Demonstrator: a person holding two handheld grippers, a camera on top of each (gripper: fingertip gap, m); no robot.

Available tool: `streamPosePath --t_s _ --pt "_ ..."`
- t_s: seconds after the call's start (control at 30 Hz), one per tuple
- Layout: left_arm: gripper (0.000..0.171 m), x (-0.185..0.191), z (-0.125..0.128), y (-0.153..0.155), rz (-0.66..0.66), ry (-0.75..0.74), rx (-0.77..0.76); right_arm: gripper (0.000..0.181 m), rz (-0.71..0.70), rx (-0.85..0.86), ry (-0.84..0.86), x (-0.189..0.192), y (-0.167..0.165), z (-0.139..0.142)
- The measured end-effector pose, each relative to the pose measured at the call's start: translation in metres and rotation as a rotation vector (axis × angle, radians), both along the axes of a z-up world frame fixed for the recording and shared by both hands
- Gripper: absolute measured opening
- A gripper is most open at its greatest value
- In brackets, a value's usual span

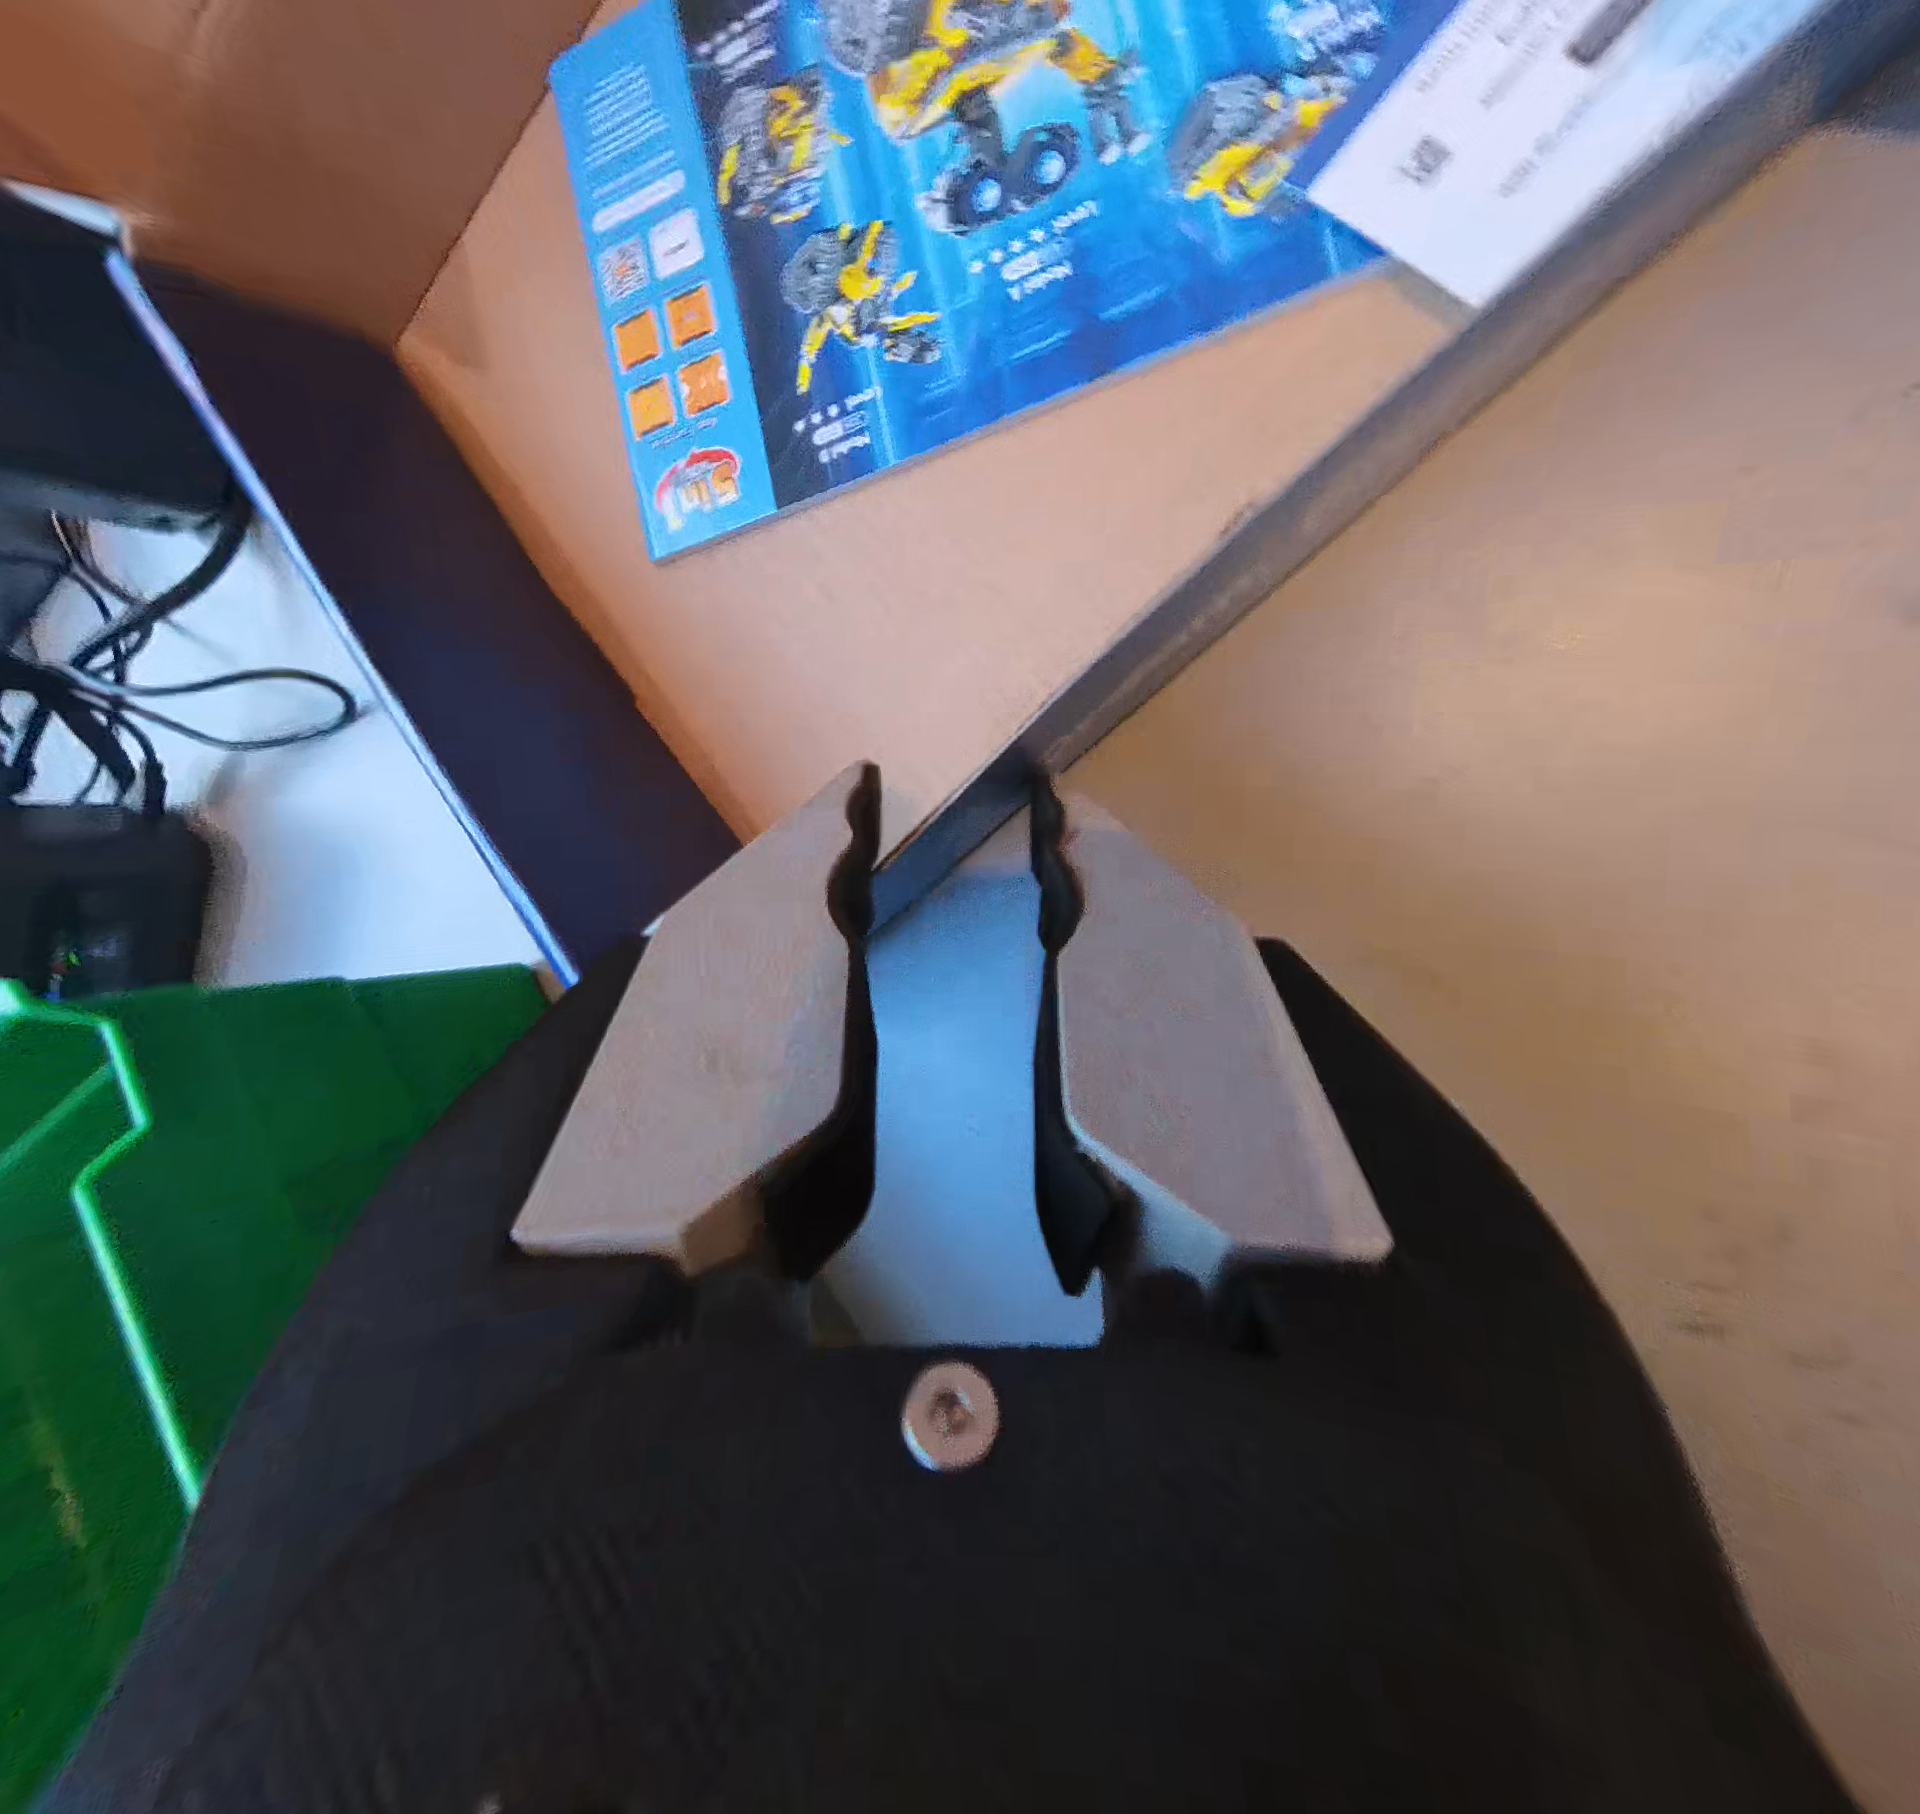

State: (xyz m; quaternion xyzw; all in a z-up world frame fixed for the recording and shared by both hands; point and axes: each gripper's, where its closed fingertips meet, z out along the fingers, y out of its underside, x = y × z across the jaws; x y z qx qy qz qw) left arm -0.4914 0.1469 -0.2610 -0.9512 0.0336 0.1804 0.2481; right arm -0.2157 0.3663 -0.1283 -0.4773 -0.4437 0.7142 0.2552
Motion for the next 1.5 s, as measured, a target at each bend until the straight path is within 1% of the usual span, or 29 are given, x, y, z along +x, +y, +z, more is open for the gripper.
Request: streamPosePath --t_s 0.07,0.1,0.2,0.23,0.3,0.37,0.47,0.53,0.63,0.73,0.9,1.07,1.17,1.3,1.4,1.5 --pt "0.032 0.0 0.004 0.002 0.032 -0.024 0.062 0.003 0.003 -0.006 -0.001 -0.001 -0.001 0.0" --pt "0.032 0.003 0.01 0.004 0.038 -0.022 0.1 0.003 0.006 -0.012 -0.001 -0.001 -0.001 -0.001" --pt "0.035 0.028 0.042 0.019 0.0 -0.024 0.258 0.003 0.007 -0.024 -0.004 -0.001 0.0 -0.002" --pt "0.038 0.04 0.051 0.026 -0.02 -0.049 0.304 0.003 0.006 -0.027 -0.005 -0.001 0.001 -0.002" --pt "0.044 0.076 0.065 0.047 -0.102 -0.197 0.381 0.003 0.008 -0.034 -0.006 -0.002 0.001 -0.003" --pt "0.046 0.109 0.071 0.071 -0.203 -0.338 0.427 0.003 0.009 -0.037 -0.007 -0.003 0.001 -0.004" --pt "0.055 0.129 0.067 0.105 -0.277 -0.432 0.435 0.003 0.01 -0.043 -0.005 -0.003 0.002 -0.005" --pt "0.051 0.146 0.064 0.121 -0.347 -0.519 0.443 0.003 0.004 -0.044 -0.009 -0.003 0.004 -0.007" --pt "0.034 0.173 0.065 0.131 -0.461 -0.69 0.48 0.003 -0.003 -0.045 -0.014 -0.003 0.005 -0.009" --pt "0.023 0.181 0.062 0.132 -0.503 -0.778 0.517 0.004 -0.009 -0.052 -0.025 -0.004 0.008 -0.012" --pt "0.011 0.184 0.075 0.121 -0.54 -0.892 0.558 0.004 -0.023 -0.055 -0.051 -0.009 0.01 -0.02" --pt "0.006 0.187 0.088 0.118 -0.528 -1.028 0.6 0.005 -0.011 -0.076 -0.045 -0.008 0.01 -0.022" --pt "0.005 0.188 0.091 0.117 -0.535 -1.047 0.611 0.006 0.0 -0.08 -0.032 -0.007 0.009 -0.021" --pt "0.004 0.185 0.101 0.113 -0.544 -1.065 0.641 0.008 0.0 -0.084 -0.004 -0.005 0.01 -0.016" --pt "0.003 0.175 0.115 0.102 -0.496 -1.085 0.686 0.013 -0.017 -0.096 0.027 -0.002 0.014 -0.01" --pt "0.003 0.163 0.121 0.072 -0.394 -1.135 0.674 0.015 -0.052 -0.078 0.04 0.001 0.019 -0.007"
